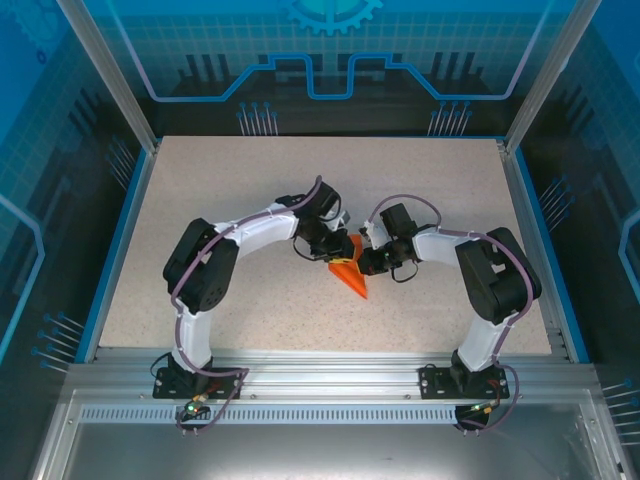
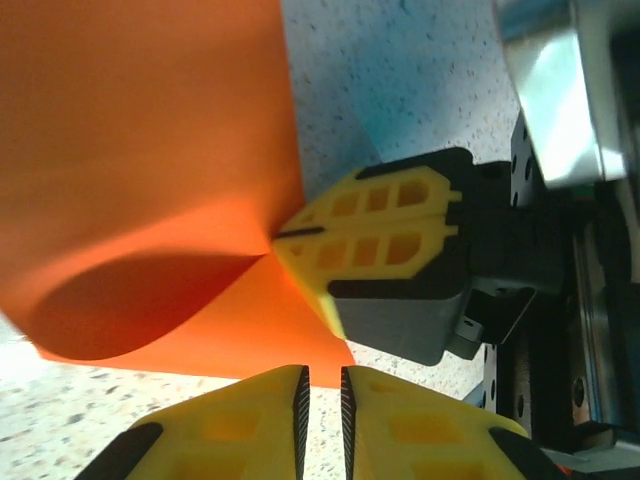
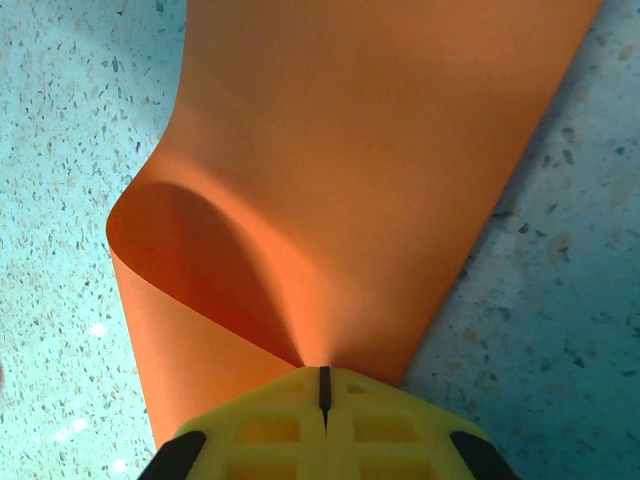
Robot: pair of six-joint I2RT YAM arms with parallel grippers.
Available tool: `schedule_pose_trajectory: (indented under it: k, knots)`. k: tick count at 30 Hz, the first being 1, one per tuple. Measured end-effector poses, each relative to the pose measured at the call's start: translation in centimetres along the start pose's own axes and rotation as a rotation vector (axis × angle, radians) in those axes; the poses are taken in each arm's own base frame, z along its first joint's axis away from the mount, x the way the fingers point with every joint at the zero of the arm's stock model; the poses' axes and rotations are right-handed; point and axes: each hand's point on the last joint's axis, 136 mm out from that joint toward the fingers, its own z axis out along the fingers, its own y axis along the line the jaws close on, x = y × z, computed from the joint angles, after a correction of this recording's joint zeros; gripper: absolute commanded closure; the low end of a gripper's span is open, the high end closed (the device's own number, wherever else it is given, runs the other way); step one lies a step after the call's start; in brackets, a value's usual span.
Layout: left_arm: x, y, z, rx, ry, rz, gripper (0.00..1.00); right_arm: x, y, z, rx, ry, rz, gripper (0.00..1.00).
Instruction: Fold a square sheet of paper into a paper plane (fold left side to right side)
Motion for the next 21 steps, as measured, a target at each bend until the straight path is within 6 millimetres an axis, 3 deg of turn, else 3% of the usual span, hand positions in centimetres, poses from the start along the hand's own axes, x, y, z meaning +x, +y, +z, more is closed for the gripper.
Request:
schedule_pose_trajectory:
  k: [12,21]
  knots:
    - [1.3,3.5,3.0,-0.065,0.064,-0.081,0.81,0.0,0.0,0.0,0.000,0.001,0.000,1.00]
    - [1.6,4.4,3.6,-0.076,0.065,-0.091,0.81,0.0,0.0,0.1,-0.001,0.002,0.000,1.00]
